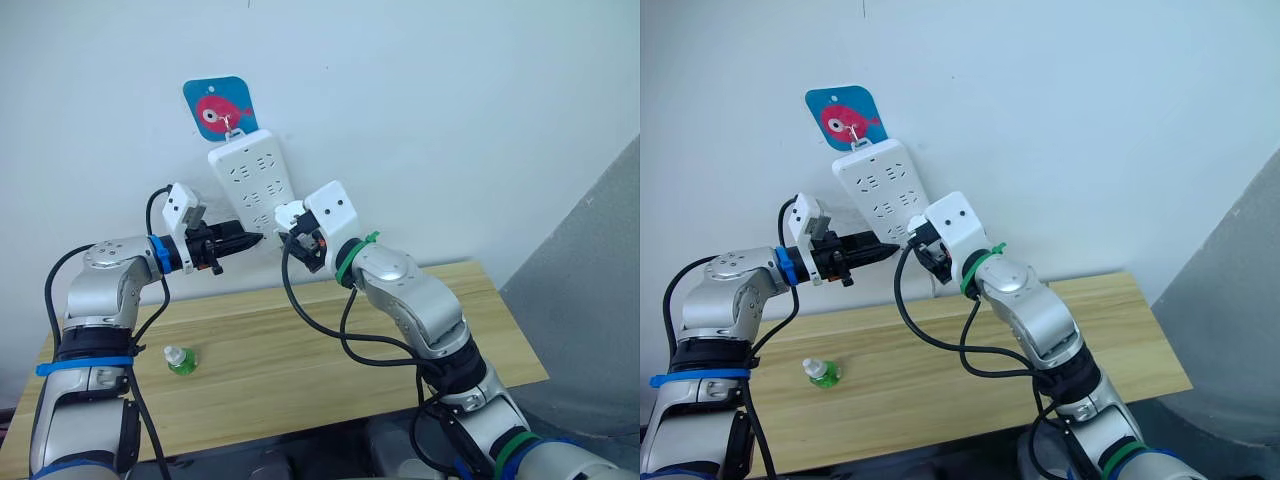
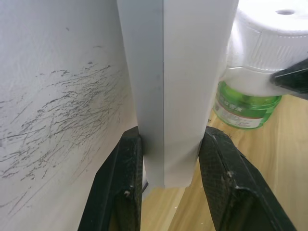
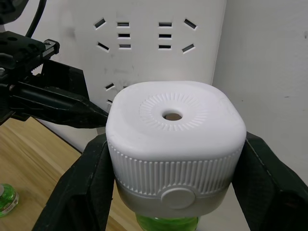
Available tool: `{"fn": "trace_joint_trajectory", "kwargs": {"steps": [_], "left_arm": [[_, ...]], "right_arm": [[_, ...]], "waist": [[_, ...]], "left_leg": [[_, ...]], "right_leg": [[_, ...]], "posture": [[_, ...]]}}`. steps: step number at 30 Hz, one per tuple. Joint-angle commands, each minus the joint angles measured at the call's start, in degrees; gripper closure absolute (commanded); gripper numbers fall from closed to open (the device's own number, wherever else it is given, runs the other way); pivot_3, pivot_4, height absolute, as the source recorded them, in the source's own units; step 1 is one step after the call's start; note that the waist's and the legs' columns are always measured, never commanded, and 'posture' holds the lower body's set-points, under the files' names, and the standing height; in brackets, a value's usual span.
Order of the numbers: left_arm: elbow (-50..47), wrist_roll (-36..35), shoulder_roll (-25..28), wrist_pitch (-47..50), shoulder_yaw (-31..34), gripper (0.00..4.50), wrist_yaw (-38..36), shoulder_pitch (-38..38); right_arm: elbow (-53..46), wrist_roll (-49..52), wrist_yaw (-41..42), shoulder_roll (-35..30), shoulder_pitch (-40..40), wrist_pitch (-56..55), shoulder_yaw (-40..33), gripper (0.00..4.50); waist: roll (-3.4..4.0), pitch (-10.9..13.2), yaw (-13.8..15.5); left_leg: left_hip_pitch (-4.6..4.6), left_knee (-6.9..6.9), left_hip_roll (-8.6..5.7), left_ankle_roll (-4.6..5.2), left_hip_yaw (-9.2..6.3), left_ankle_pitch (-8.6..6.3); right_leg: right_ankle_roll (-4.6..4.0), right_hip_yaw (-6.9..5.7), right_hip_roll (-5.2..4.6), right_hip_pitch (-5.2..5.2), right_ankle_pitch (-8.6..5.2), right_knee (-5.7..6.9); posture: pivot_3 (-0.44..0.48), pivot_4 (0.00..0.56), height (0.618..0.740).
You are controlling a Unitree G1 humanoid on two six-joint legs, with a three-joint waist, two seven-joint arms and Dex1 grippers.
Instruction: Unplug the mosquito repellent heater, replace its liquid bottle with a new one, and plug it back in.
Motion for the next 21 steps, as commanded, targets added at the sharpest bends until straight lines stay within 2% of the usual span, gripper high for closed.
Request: {"fn": "trace_joint_trajectory", "kwargs": {"steps": [1, 7, 13, 17, 21], "left_arm": [[0.42, 1.00, 1.31, -1.38, 0.15, 3.22, 0.53, -0.83], [1.60, 2.14, 1.50, -3.16, -0.18, 3.22, 0.83, -1.07], [-2.25, -2.67, 2.27, -0.36, 4.40, 3.22, 0.49, 3.10], [-5.54, -2.07, 4.01, -2.81, 5.00, 1.97, -0.31, 8.81], [-6.86, -0.88, 4.79, -7.57, 9.28, 0.69, 4.53, 13.19]], "right_arm": [[-6.94, 0.34, 0.33, -0.74, 0.06, 1.40, -1.55, 1.56], [-13.46, 1.37, 1.34, -3.33, 1.15, 6.38, -3.51, 1.56], [-16.80, 4.10, 2.17, -5.54, 3.28, 8.52, -10.52, 1.56], [-16.89, 5.13, 1.99, -6.39, 4.14, 8.56, -13.51, 1.56], [-17.46, 6.70, 1.97, -5.88, 4.69, 9.16, -16.45, 1.56]], "waist": [[0.02, 0.01, -0.10], [0.02, 0.01, -0.35], [0.01, 0.00, -0.92], [0.04, 0.00, -1.90], [0.04, 0.01, -1.74]], "left_leg": [[0.00, 0.01, -0.02, 0.00, 0.01, 0.00], [0.12, 0.08, -0.06, -0.05, 0.02, 0.03], [0.13, 0.06, -0.04, -0.05, 0.03, 0.04], [0.14, 0.02, 0.01, -0.05, 0.08, 0.04], [0.20, 0.01, 0.06, -0.05, 0.03, 0.04]], "right_leg": [[0.00, 0.01, -0.04, 0.00, 0.00, 0.01], [0.02, 0.01, -0.06, 0.01, -0.01, 0.24], [0.09, 0.03, 0.02, 0.02, -0.06, 0.27], [0.00, 0.10, -0.02, -0.02, -0.02, 0.27], [-0.06, 0.03, -0.11, -0.01, -0.06, 0.34]], "posture": [[-0.217, 0.083, 0.740], [-0.224, 0.084, 0.740], [-0.221, 0.076, 0.740], [-0.212, 0.070, 0.740], [-0.193, 0.068, 0.740]]}}
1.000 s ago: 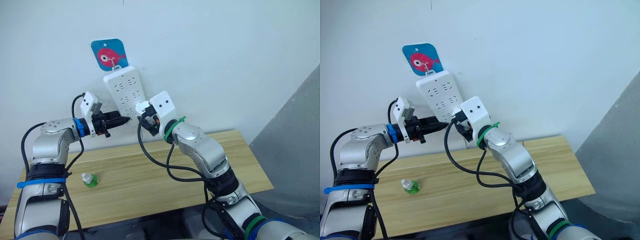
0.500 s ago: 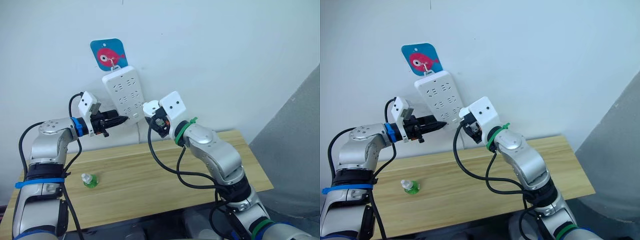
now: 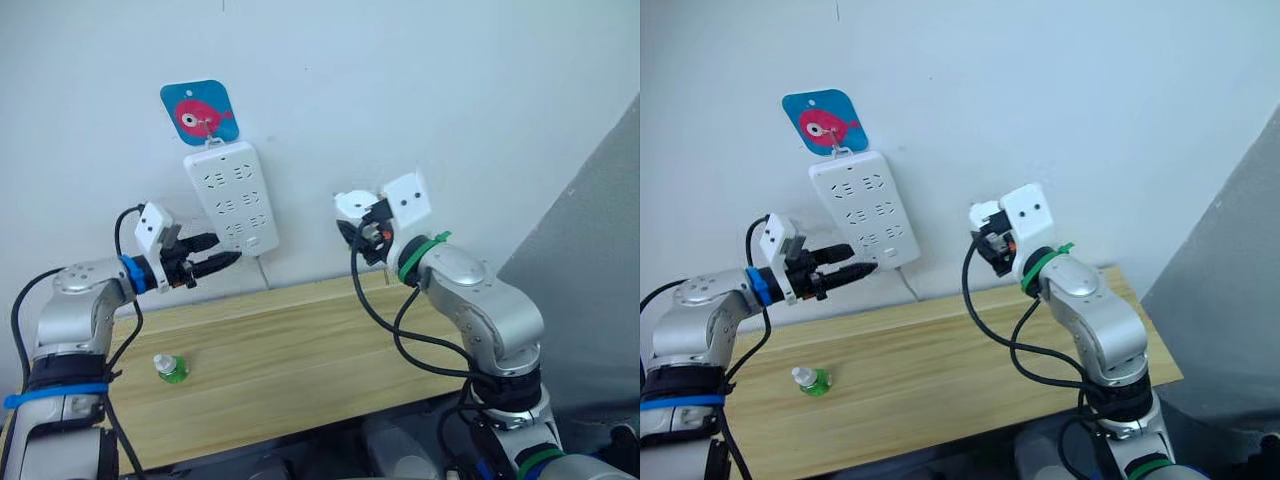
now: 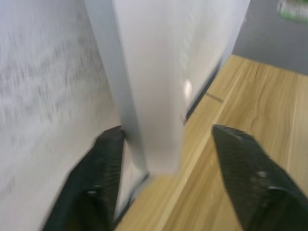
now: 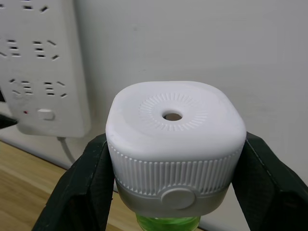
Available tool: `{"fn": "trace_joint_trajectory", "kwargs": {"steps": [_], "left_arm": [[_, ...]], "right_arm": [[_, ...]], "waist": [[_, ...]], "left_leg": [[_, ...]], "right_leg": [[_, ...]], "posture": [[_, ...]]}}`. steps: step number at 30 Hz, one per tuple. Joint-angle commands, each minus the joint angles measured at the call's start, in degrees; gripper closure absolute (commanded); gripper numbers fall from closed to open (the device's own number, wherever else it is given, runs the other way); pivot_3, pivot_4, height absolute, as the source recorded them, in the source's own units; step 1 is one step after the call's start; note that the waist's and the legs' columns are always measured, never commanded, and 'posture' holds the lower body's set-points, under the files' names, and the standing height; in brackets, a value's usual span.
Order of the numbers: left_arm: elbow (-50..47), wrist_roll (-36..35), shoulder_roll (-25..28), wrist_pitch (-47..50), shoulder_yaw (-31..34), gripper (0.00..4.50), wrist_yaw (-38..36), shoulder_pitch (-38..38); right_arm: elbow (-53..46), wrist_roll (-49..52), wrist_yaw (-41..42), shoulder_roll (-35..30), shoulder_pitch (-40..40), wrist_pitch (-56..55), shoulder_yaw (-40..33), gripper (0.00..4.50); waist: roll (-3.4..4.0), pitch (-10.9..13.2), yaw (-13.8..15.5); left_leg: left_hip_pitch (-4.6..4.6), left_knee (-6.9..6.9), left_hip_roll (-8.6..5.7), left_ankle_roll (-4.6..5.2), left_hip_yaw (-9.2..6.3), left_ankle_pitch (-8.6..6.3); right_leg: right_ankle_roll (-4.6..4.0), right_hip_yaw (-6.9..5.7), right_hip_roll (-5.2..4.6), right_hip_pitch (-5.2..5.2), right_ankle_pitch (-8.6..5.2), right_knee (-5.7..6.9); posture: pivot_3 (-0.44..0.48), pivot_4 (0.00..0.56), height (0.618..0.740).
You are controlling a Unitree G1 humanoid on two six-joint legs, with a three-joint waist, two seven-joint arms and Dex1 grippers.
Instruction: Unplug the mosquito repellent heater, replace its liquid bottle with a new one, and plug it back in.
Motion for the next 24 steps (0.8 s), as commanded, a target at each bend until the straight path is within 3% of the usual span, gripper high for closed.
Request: {"fn": "trace_joint_trajectory", "kwargs": {"steps": [1, 2, 5, 11, 14, 18, 24], "left_arm": [[-2.37, 0.95, 1.96, -5.27, 5.55, 0.36, 4.55, 1.73], [-2.54, 1.88, 2.63, -8.19, 7.20, 0.04, 5.70, 3.33], [-4.54, 2.91, 3.57, -13.63, 10.84, 0.00, 7.89, 7.47], [-25.23, -3.54, -0.07, -11.23, 16.14, 0.00, 10.75, 19.60], [-39.18, -8.69, -3.24, -5.93, 11.46, 0.00, 12.95, 24.08], [-50.51, -13.39, -7.28, 1.93, 1.24, 0.00, 17.56, 23.10], [-50.18, -15.67, -15.16, 8.41, -5.96, 0.00, 26.79, 14.18]], "right_arm": [[-3.22, 2.56, 0.27, 0.78, 0.13, -0.10, -2.63, 1.56], [-3.54, 3.31, 0.49, 0.90, 0.41, -0.05, -3.37, 1.56], [-4.44, 5.13, 0.75, 1.03, 1.10, -0.23, -5.00, 1.56], [-4.88, 9.99, 1.03, 2.34, 1.05, -1.26, -10.53, 1.56], [-4.67, 14.57, 0.74, 4.90, 0.23, -0.80, -15.47, 1.56], [-4.59, 21.22, -1.17, 9.02, -0.74, 1.71, -20.61, 1.56], [-5.27, 29.01, -5.88, 12.95, -1.90, 4.15, -24.13, 1.56]], "waist": [[0.00, 0.00, 0.32], [0.00, 0.00, 0.48], [0.02, 0.01, 0.50], [0.06, 0.04, 1.45], [0.05, 0.03, 2.52], [0.09, 0.06, 3.87], [0.13, 0.04, 3.64]], "left_leg": [[0.00, 0.00, 0.01, 0.00, -0.03, 0.00], [0.00, 0.00, 0.01, 0.00, -0.04, 0.00], [-0.01, -0.01, 0.00, 0.00, 0.00, 0.00], [-0.07, -0.04, -0.02, 0.00, 0.07, 0.00], [-0.08, -0.02, -0.07, 0.00, 0.11, 0.00], [-0.06, 0.03, -0.13, 0.00, 0.06, 0.00], [0.07, 0.13, -0.22, 0.02, 0.10, 0.02]], "right_leg": [[0.00, -0.03, 0.00, 0.00, 0.00, 0.01], [0.01, -0.04, 0.01, 0.00, -0.01, 0.01], [0.07, 0.00, 0.00, 0.00, -0.05, 0.00], [0.12, 0.03, -0.43, 0.02, -0.08, -0.08], [0.14, 0.06, -0.45, 0.05, -0.09, -0.10], [0.36, 0.00, -0.30, 0.12, -0.22, -0.05], [0.35, 0.07, 0.07, 0.20, -0.21, -0.02]], "posture": [[-0.189, 0.070, 0.740], [-0.190, 0.070, 0.740], [-0.184, 0.072, 0.740], [-0.162, 0.077, 0.740], [-0.136, 0.074, 0.740], [-0.141, 0.069, 0.740], [-0.154, 0.066, 0.740]]}}
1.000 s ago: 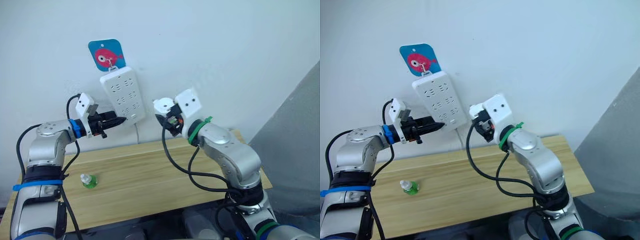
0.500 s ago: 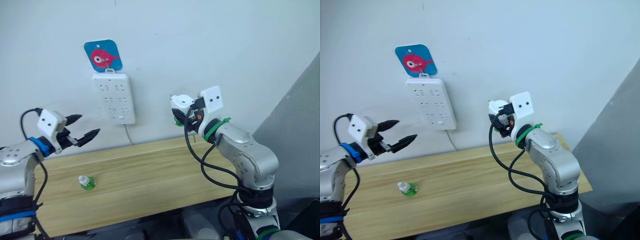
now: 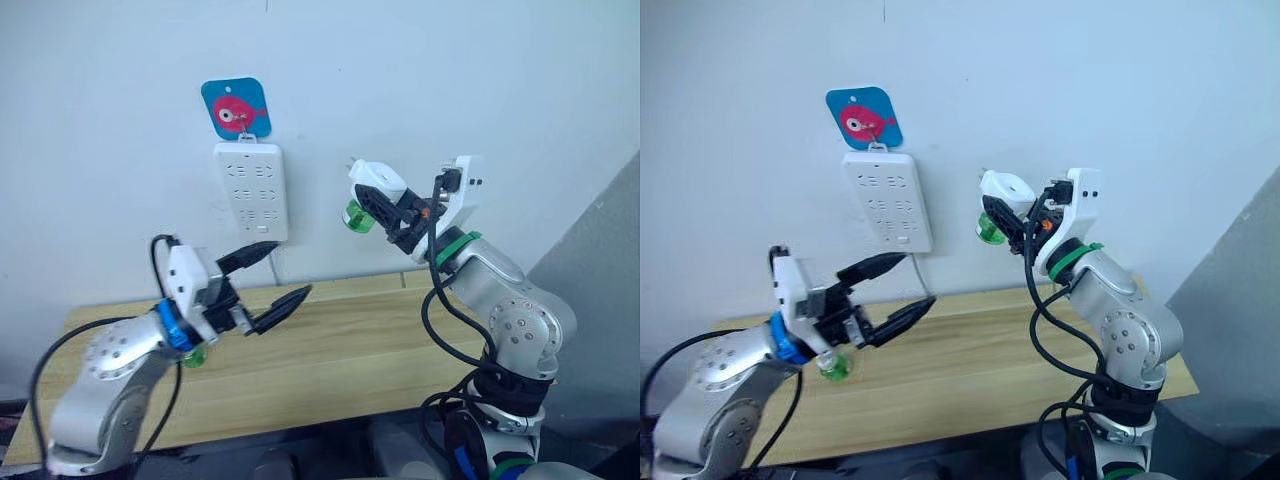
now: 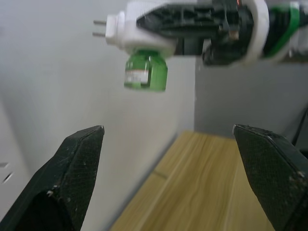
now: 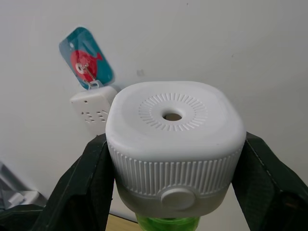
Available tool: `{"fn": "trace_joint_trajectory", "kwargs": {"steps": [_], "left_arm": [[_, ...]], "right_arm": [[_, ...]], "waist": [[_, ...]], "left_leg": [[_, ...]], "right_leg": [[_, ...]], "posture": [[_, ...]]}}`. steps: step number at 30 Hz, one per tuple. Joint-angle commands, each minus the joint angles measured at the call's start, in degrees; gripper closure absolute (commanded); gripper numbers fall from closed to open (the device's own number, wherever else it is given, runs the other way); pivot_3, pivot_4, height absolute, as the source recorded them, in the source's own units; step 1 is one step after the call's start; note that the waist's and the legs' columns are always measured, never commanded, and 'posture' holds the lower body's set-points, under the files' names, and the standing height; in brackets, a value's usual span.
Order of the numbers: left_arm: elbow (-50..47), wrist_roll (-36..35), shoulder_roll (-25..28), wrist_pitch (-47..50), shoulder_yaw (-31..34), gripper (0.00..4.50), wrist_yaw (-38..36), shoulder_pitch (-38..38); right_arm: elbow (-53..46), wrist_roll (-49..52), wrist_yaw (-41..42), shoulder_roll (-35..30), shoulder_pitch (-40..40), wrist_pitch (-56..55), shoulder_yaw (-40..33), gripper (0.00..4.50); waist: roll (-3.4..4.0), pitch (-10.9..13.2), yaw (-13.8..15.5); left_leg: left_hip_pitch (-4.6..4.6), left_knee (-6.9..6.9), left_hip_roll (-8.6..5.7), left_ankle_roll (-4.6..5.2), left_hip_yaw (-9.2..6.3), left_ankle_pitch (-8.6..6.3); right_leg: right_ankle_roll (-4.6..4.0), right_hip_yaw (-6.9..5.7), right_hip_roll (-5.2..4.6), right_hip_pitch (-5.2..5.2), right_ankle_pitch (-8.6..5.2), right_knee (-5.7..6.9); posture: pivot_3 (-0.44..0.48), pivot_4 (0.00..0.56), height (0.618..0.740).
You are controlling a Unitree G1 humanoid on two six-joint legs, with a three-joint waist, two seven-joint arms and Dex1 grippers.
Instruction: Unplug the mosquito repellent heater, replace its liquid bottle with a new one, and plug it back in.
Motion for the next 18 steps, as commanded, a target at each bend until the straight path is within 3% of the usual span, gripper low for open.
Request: {"fn": "trace_joint_trajectory", "kwargs": {"steps": [1, 4, 7, 18], "left_arm": [[0.52, -1.20, -2.85, 2.10, -2.03, 0.00, 4.28, -4.09], [2.98, -2.02, -4.97, 2.68, -2.80, 0.00, 4.84, -6.94], [7.78, 2.18, -5.05, -2.27, -4.41, 0.00, 1.85, -9.93], [13.11, 11.60, -7.91, -18.76, -9.93, 0.00, -3.51, -13.64]], "right_arm": [[-2.69, 5.83, -3.13, 2.02, -2.24, 0.35, -2.51, 1.56], [-2.59, 10.99, -6.83, 4.51, -2.50, 0.83, -4.30, 1.56], [-1.74, 18.91, -10.38, 5.79, -2.24, 1.67, -5.65, 1.56], [0.91, 34.86, -22.91, 2.42, -0.72, -2.63, -3.45, 1.56]], "waist": [[0.05, -0.03, -0.17], [0.16, -0.08, -0.40], [0.30, -0.10, -0.41], [0.45, -0.19, -0.39]], "left_leg": [[0.01, -0.01, 0.05, 0.00, -0.01, 0.00], [0.04, -0.06, 0.16, 0.01, 0.00, 0.00], [0.02, -0.11, 0.18, 0.01, -0.02, 0.00], [-0.03, -0.11, 0.16, 0.01, 0.04, 0.00]], "right_leg": [[-0.01, 0.01, 0.08, 0.00, 0.01, 0.01], [-0.04, 0.05, 0.24, -0.02, 0.01, 0.01], [-0.08, 0.04, 0.28, -0.06, 0.00, 0.01], [-0.10, 0.10, 0.28, -0.08, -0.03, -0.02]], "posture": [[-0.164, 0.065, 0.740], [-0.170, 0.064, 0.740], [-0.170, 0.060, 0.740], [-0.182, 0.049, 0.740]]}}
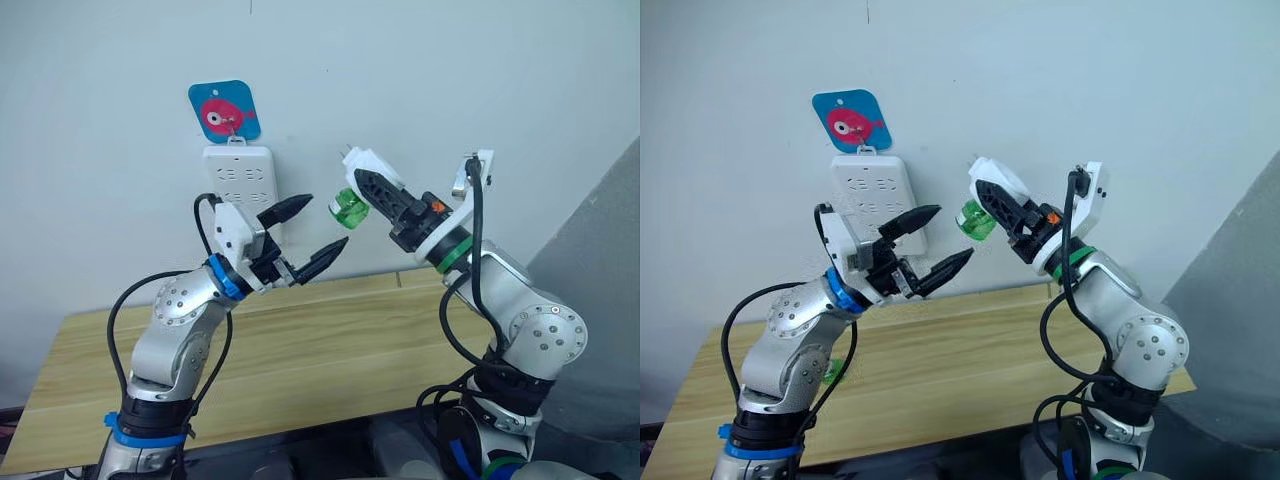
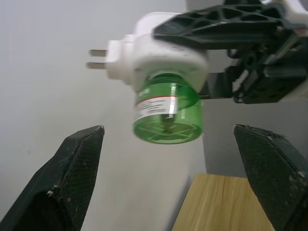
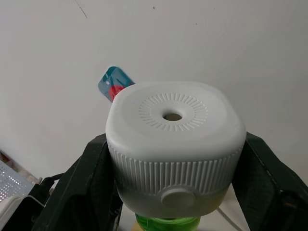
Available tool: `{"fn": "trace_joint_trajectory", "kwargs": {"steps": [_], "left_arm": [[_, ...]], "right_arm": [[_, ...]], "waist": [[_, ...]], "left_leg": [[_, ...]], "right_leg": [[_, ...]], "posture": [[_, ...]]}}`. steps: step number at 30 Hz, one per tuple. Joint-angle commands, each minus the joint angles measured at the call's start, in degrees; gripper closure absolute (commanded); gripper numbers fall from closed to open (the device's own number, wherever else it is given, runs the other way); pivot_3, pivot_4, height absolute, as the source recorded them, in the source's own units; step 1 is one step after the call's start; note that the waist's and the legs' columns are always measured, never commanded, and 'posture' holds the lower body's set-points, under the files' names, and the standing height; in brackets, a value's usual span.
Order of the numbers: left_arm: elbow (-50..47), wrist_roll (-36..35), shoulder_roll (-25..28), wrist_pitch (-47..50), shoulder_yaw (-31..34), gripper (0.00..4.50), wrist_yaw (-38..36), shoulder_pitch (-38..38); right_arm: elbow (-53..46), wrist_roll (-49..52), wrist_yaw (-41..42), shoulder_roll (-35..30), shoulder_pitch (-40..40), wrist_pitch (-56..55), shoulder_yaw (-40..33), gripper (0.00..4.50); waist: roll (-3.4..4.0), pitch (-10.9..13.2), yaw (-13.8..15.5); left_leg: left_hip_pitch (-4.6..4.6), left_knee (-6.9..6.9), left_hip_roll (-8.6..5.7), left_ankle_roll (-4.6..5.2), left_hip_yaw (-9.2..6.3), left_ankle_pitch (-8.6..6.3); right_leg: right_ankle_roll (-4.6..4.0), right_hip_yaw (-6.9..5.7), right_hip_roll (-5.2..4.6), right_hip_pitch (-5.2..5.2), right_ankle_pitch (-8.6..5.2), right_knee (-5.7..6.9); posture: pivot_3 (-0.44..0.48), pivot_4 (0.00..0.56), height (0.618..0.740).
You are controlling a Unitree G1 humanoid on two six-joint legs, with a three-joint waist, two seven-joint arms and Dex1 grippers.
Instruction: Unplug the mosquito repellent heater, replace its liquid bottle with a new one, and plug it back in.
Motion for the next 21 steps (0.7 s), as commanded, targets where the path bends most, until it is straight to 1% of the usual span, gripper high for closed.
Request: {"fn": "trace_joint_trajectory", "kwargs": {"steps": [1, 11, 21], "left_arm": [[-1.56, 0.80, -1.95, -2.87, -1.29, 0.00, 0.37, -0.67], [1.95, 3.14, -4.56, -5.49, -1.42, 0.00, 2.08, -3.25], [2.90, 3.45, -4.47, -5.38, -1.67, 0.00, 2.05, -4.29]], "right_arm": [[-0.33, 6.16, -3.54, 0.53, -0.21, -3.75, 0.99, 1.56], [-0.45, 14.87, -9.42, -3.97, 2.10, -9.36, 6.20, 1.56], [-0.49, 18.24, -11.84, -8.65, 3.24, -15.10, 11.30, 1.56]], "waist": [[0.02, -0.01, 0.01], [0.14, -0.14, -0.32], [0.17, -0.17, -0.96]], "left_leg": [[-0.01, 0.00, 0.00, 0.00, 0.00, 0.00], [-0.04, 0.04, -0.01, 0.00, 0.00, 0.00], [-0.04, 0.04, -0.01, 0.00, -0.01, 0.00]], "right_leg": [[0.00, 0.00, 0.00, 0.00, 0.00, 0.00], [0.03, 0.02, 0.00, 0.00, -0.01, -0.01], [0.03, 0.01, 0.01, 0.01, -0.02, -0.01]], "posture": [[-0.182, 0.049, 0.740], [-0.192, 0.038, 0.740], [-0.197, 0.035, 0.740]]}}
